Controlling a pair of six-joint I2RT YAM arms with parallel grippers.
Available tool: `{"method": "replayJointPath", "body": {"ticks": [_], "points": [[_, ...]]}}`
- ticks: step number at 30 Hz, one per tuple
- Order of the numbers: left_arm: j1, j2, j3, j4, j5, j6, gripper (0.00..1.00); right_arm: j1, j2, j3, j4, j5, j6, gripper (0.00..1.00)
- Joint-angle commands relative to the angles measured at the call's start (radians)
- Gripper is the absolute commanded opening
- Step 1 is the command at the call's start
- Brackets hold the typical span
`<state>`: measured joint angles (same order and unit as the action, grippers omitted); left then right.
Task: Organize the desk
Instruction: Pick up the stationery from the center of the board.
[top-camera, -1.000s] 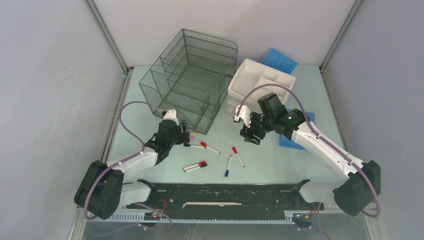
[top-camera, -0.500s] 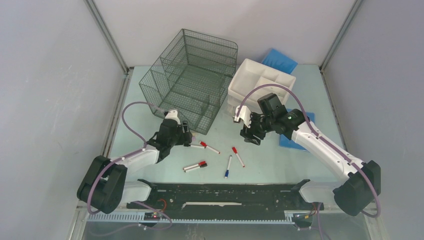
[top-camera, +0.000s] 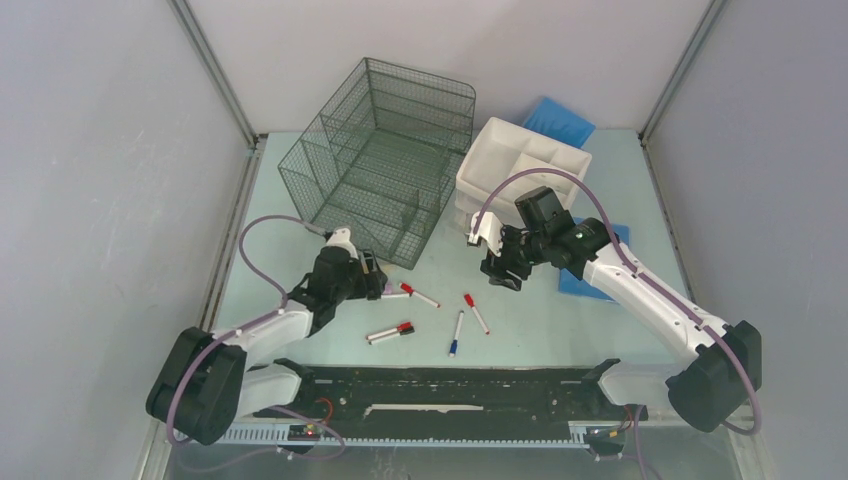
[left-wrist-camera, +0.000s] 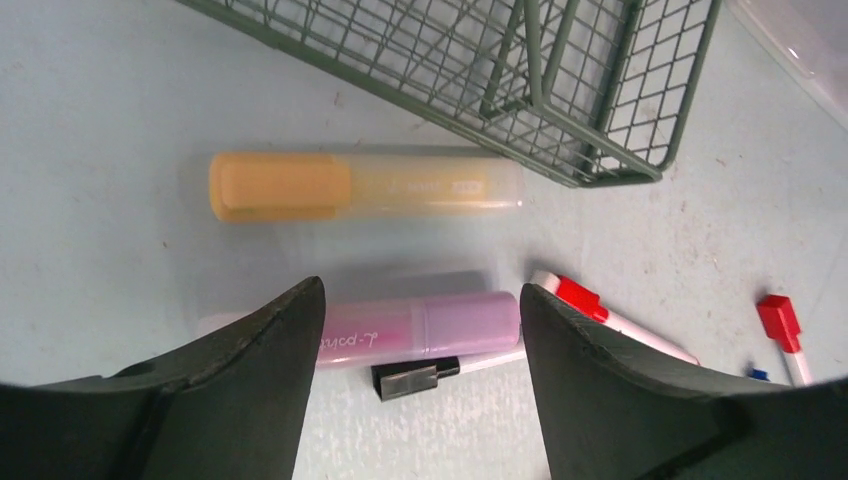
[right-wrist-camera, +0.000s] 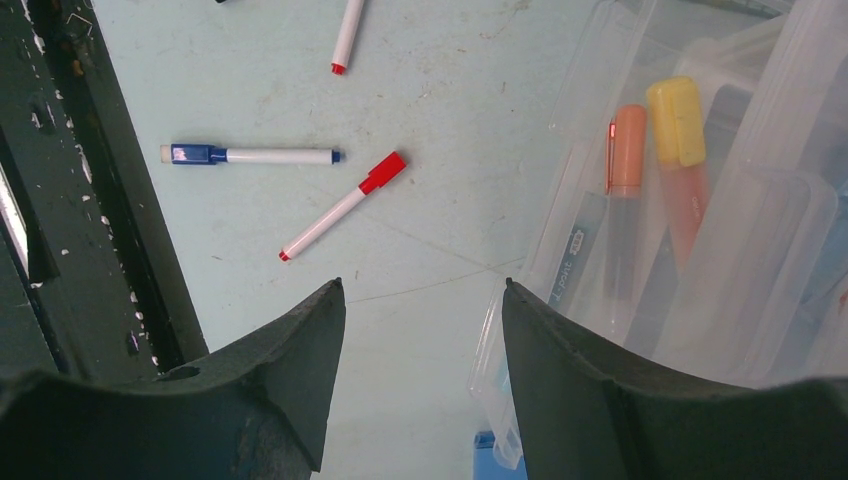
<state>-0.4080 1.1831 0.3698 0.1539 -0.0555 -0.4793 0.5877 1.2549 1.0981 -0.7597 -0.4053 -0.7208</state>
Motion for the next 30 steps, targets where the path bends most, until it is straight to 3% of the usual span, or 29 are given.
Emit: {"method": "replayJointPath", "body": {"ticks": [1, 30], "points": [[0.002, -0.06, -0.028, -0.054, 0.048, -0.058, 0.77, 0.008, 0.003, -0.002, -0.002, -0.004, -0.014, 0.66], [-0.148, 0.036, 0.091, -0.341, -0.188, -0.102, 0.74, 0.008, 0.001, -0.003, -0.006, -0.006, -0.017, 0.67]]}}
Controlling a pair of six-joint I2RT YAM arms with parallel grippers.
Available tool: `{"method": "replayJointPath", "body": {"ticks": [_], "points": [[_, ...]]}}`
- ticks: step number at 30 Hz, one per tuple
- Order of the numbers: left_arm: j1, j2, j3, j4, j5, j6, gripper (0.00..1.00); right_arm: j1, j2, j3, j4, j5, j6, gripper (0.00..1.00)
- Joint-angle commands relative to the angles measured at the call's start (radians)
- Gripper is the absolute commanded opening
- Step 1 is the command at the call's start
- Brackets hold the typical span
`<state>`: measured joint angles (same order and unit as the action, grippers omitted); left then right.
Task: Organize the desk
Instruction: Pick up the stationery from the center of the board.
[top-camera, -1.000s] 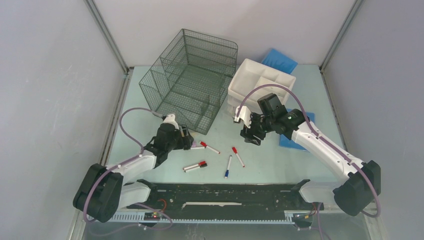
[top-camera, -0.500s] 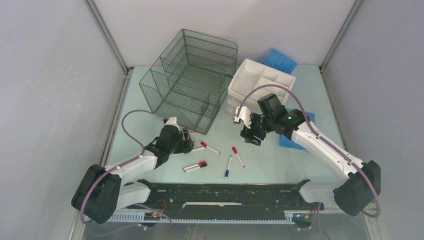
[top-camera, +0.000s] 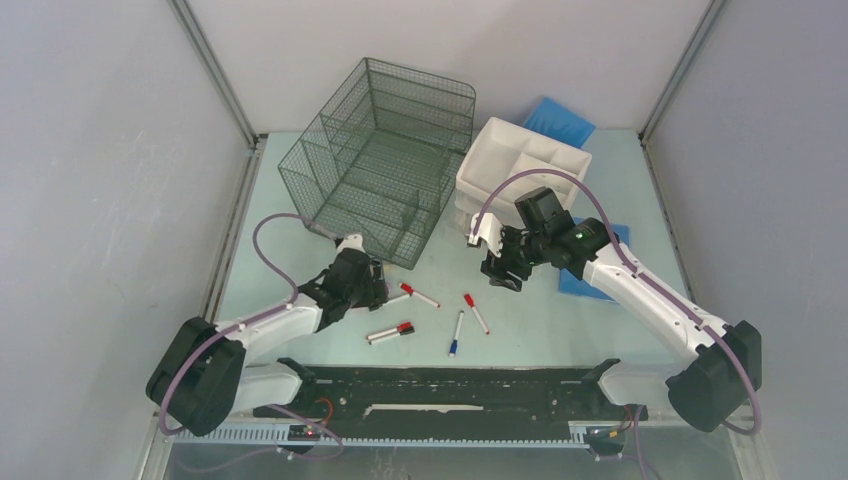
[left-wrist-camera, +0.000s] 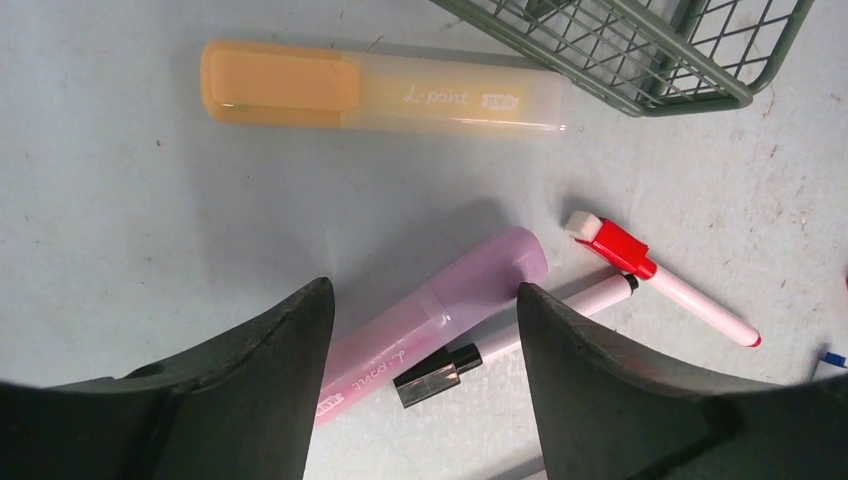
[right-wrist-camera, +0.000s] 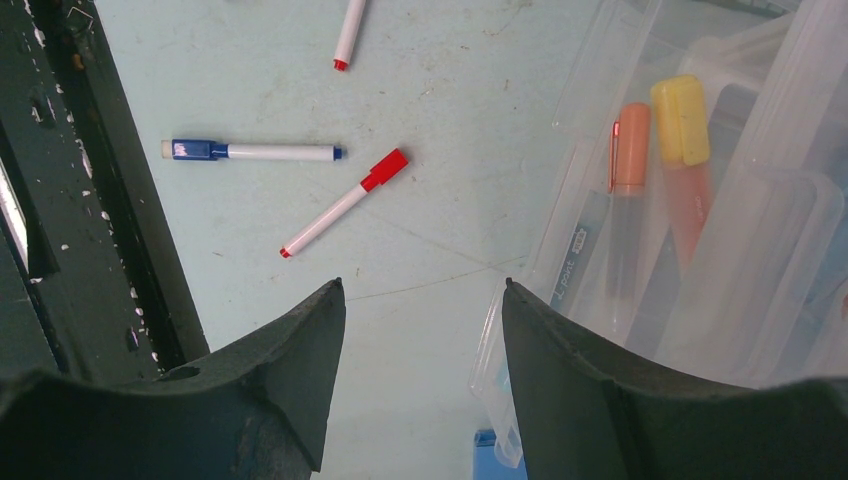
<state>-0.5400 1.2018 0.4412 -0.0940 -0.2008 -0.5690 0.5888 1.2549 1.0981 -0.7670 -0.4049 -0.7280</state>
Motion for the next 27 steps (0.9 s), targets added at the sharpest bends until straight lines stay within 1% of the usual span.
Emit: {"method": "replayJointPath", "body": {"ticks": [1, 8, 12, 16, 17, 19, 20, 23, 25, 27], "points": [[-0.017, 0.018, 0.02, -0.096, -0.042, -0.012, 0.75, 0.006, 0.0, -0.002, 0.002, -0.007, -0.01, 0.67], [-0.02, -0.042, 0.02, -0.11, -0.023, 0.008, 0.79, 0.006, -0.001, -0.003, 0.0, -0.008, -0.01, 0.67], [-0.02, -0.007, 0.045, -0.148, -0.028, 0.019, 0.77, 0.006, -0.003, -0.003, 0.0, -0.009, -0.011, 0.67], [-0.02, 0.037, 0.056, -0.151, -0.038, 0.023, 0.76, 0.005, -0.005, -0.003, 0.0, -0.01, -0.011, 0.67], [-0.02, 0.042, 0.058, -0.151, -0.042, 0.024, 0.75, 0.005, -0.004, -0.002, 0.0, -0.011, -0.011, 0.67], [-0.02, 0.052, 0.064, -0.153, -0.057, 0.026, 0.68, 0.006, -0.005, -0.002, -0.001, -0.01, -0.011, 0.67], [-0.02, 0.058, 0.07, -0.153, -0.06, 0.028, 0.67, 0.005, -0.005, -0.003, 0.0, -0.011, -0.012, 0.67], [-0.02, 0.081, 0.084, -0.149, -0.06, 0.035, 0.66, 0.006, -0.003, -0.002, -0.002, -0.011, -0.011, 0.67], [-0.021, 0.099, 0.094, -0.144, -0.059, 0.042, 0.63, 0.006, -0.005, -0.001, 0.0, -0.012, -0.014, 0.67], [-0.021, 0.119, 0.103, -0.141, -0.063, 0.044, 0.62, 0.005, -0.005, -0.002, -0.001, -0.011, -0.013, 0.67]]}}
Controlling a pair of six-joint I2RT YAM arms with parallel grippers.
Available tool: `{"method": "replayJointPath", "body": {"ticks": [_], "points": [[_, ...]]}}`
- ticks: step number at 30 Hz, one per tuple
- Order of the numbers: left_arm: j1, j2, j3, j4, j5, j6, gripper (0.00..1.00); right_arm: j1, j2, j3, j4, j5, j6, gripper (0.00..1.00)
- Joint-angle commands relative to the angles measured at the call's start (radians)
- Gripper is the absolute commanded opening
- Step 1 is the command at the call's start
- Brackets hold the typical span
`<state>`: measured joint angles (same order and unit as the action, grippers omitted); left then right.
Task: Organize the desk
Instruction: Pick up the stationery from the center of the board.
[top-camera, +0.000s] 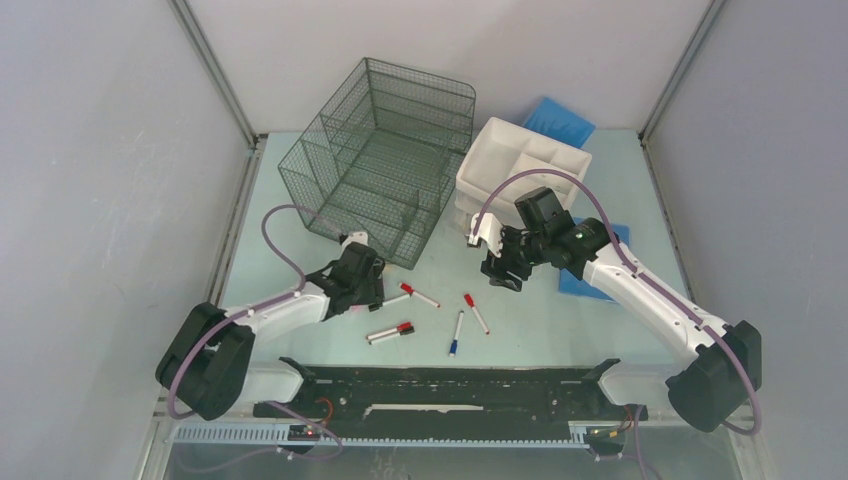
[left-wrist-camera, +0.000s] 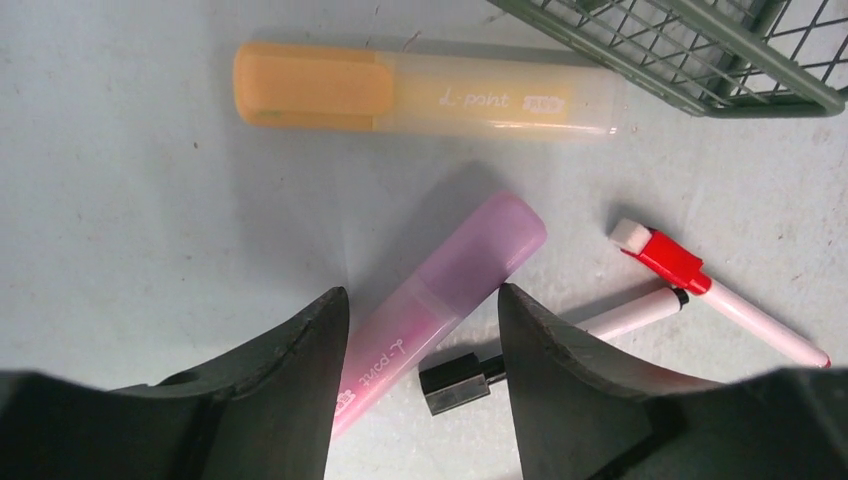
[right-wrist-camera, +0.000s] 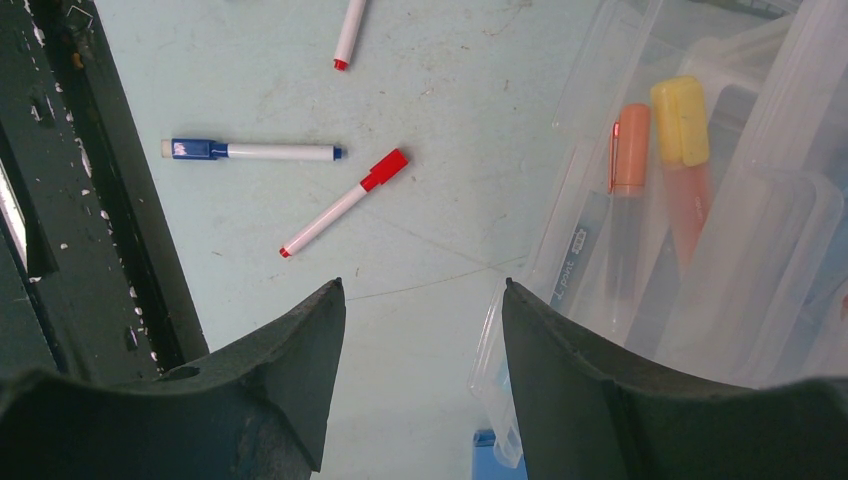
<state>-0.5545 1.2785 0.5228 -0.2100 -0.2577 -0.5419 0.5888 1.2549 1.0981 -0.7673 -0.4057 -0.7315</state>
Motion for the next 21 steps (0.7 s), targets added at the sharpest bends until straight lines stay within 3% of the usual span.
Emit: {"method": "replayJointPath", "body": {"ticks": [1, 7, 11, 21], "points": [[-0.006, 0.055, 0.024, -0.024, -0.014, 0.019, 0.62, 0.004, -0.005, -0.002, -0.002, -0.01, -0.009, 0.67], [-0.008, 0.095, 0.039, -0.012, -0.016, 0.011, 0.53, 0.005, -0.005, -0.002, -0.001, -0.01, -0.009, 0.67], [-0.012, 0.108, 0.039, -0.011, 0.011, 0.012, 0.41, 0.005, -0.005, -0.001, -0.002, -0.011, -0.009, 0.67], [-0.022, 0.085, 0.014, -0.004, 0.073, 0.024, 0.22, 0.005, -0.006, -0.002, -0.002, -0.012, -0.01, 0.67]]}}
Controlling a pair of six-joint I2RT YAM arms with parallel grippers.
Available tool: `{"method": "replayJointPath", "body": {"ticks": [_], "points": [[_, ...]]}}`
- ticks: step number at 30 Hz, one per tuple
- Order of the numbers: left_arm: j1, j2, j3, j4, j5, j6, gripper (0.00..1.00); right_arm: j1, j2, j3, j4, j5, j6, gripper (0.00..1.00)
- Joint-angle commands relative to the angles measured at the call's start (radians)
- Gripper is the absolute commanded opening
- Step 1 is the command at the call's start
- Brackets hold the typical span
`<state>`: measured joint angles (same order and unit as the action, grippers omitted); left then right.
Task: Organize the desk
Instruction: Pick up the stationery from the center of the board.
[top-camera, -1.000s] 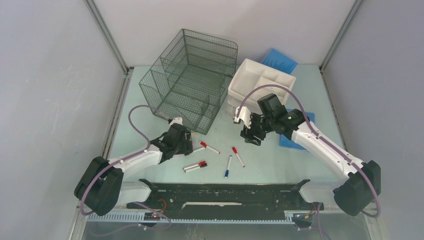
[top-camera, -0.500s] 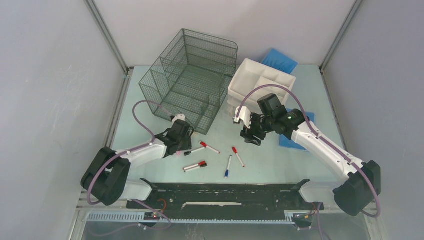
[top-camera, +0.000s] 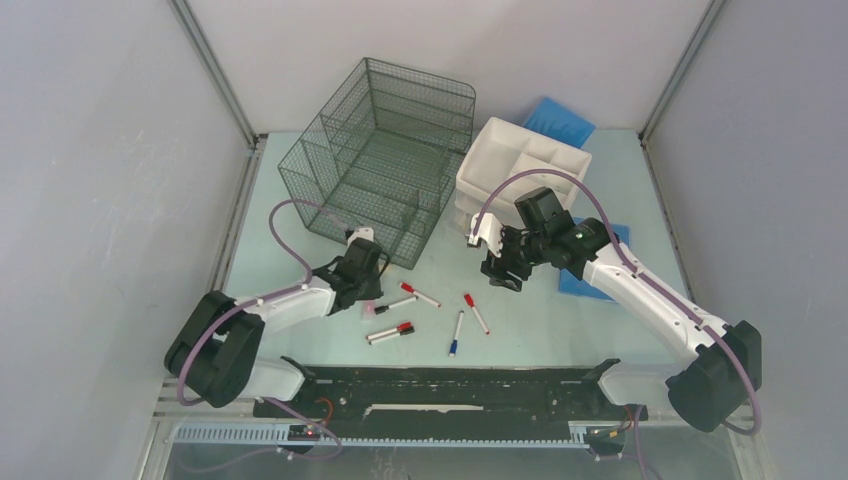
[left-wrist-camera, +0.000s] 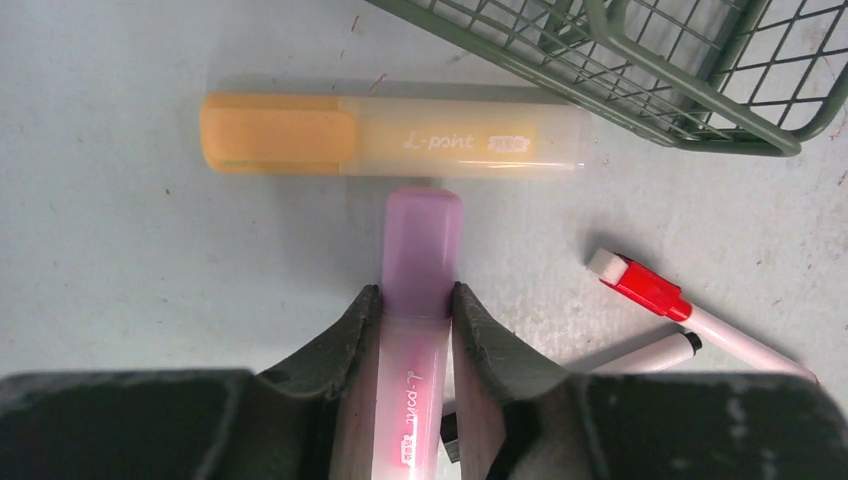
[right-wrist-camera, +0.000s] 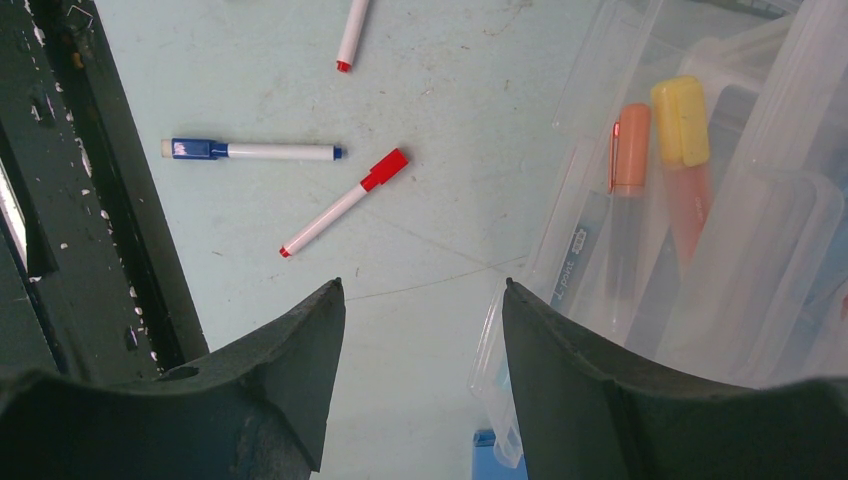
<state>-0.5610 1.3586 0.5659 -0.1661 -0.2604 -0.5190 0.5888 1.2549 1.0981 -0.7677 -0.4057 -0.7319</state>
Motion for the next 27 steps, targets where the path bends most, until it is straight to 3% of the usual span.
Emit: {"method": "replayJointPath", "body": {"ticks": [1, 8, 16, 27], "points": [[-0.015, -0.009, -0.033, -0.049, 0.074, 0.002, 0.2, 0.005, -0.006, -0.002, -0.002, -0.012, -0.01, 0.67], [-0.015, -0.142, -0.063, -0.038, 0.065, 0.014, 0.04, 0.009, -0.01, -0.002, -0.002, -0.039, -0.006, 0.67], [-0.015, -0.327, -0.13, 0.025, 0.105, 0.025, 0.0, 0.034, -0.03, -0.002, -0.007, -0.094, -0.009, 0.67], [-0.015, -0.627, -0.302, 0.436, 0.286, -0.083, 0.0, 0.039, -0.128, -0.002, -0.014, -0.258, -0.008, 0.67]]}}
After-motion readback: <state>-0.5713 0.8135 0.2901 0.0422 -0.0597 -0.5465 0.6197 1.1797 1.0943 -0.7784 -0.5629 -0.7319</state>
